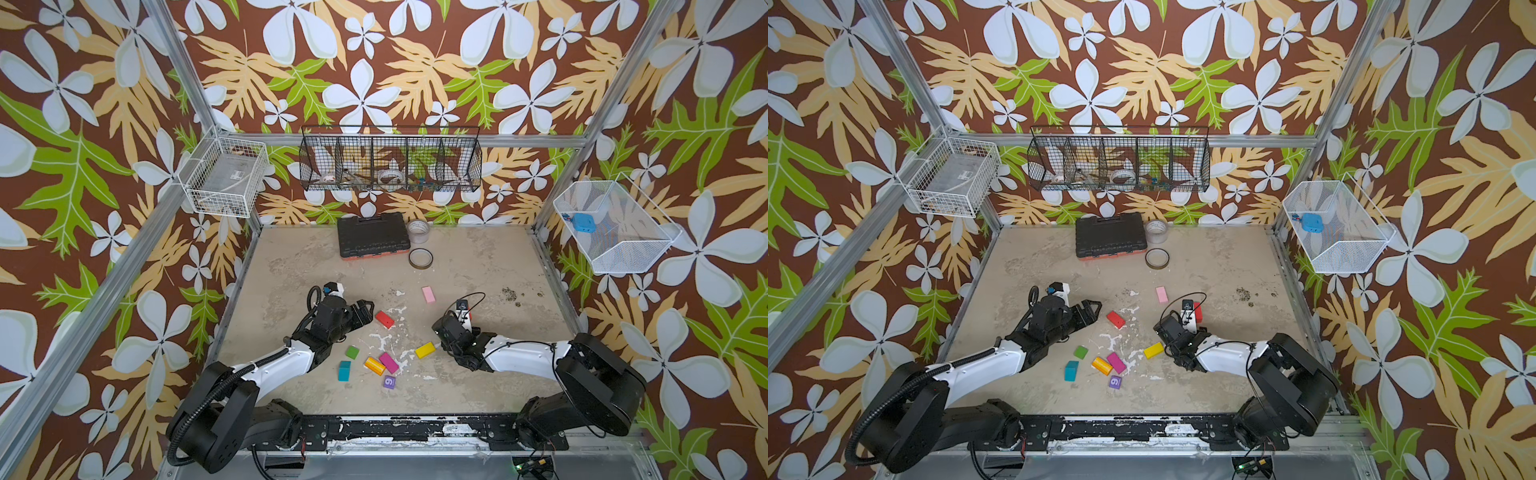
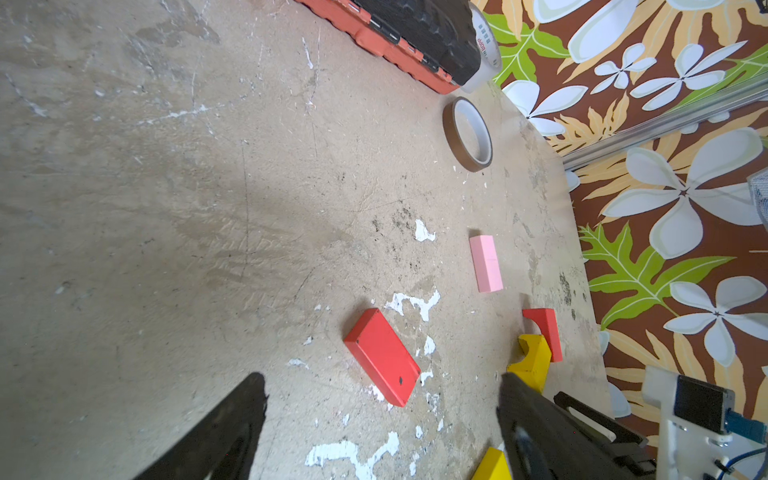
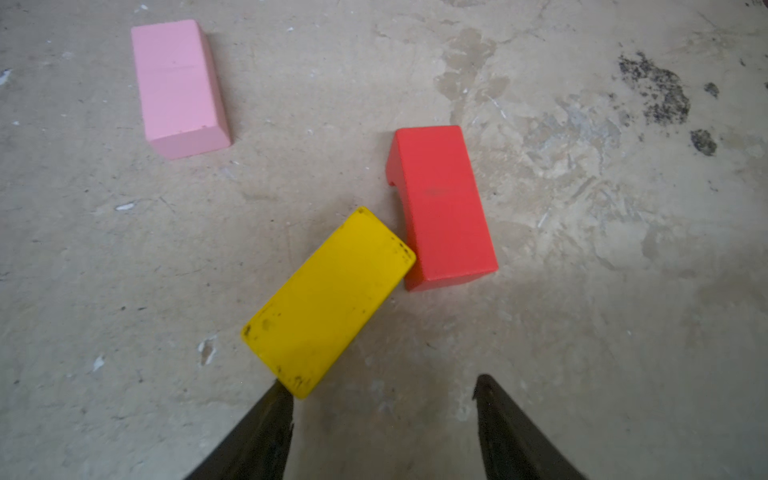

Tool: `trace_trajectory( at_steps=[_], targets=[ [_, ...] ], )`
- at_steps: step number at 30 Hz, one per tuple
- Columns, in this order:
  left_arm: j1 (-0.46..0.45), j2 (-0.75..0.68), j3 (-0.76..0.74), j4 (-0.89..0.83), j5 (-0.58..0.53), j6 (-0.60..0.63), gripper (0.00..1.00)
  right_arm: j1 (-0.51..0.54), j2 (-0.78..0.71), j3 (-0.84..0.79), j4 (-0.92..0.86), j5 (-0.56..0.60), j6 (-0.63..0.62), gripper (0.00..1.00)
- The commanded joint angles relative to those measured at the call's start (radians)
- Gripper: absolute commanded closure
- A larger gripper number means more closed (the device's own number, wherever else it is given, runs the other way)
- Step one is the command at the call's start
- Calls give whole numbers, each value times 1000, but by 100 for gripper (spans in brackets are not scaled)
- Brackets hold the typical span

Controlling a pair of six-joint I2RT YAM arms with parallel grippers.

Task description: Build the wood block tower

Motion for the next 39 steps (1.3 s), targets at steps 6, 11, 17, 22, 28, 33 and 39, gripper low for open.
trace_trajectory(
  at_steps=[6, 11, 17, 22, 28, 33, 39],
  targets=[
    [-2, 12, 12, 8, 0, 4, 12, -6, -58, -26, 35, -47, -5, 30],
    [-4, 16, 14, 8, 1, 4, 12, -5, -38, -9, 67, -100, -24, 28],
    [-5, 21, 18, 9, 7, 5, 11, -8, 51, 58, 52, -96, -17, 24],
    [-7, 22, 18, 8, 10, 4, 12, -22, 104, 91, 49, -83, -18, 35],
    [-8, 36, 24, 11, 17, 4, 12, -26, 122, 102, 44, -67, -28, 55],
    [-10, 57, 32, 10, 28, 4, 13, -25, 117, 100, 29, -42, -31, 64],
    [-14, 71, 38, 12, 31, 4, 13, -49, 110, 92, 26, -28, -44, 64]
  ],
)
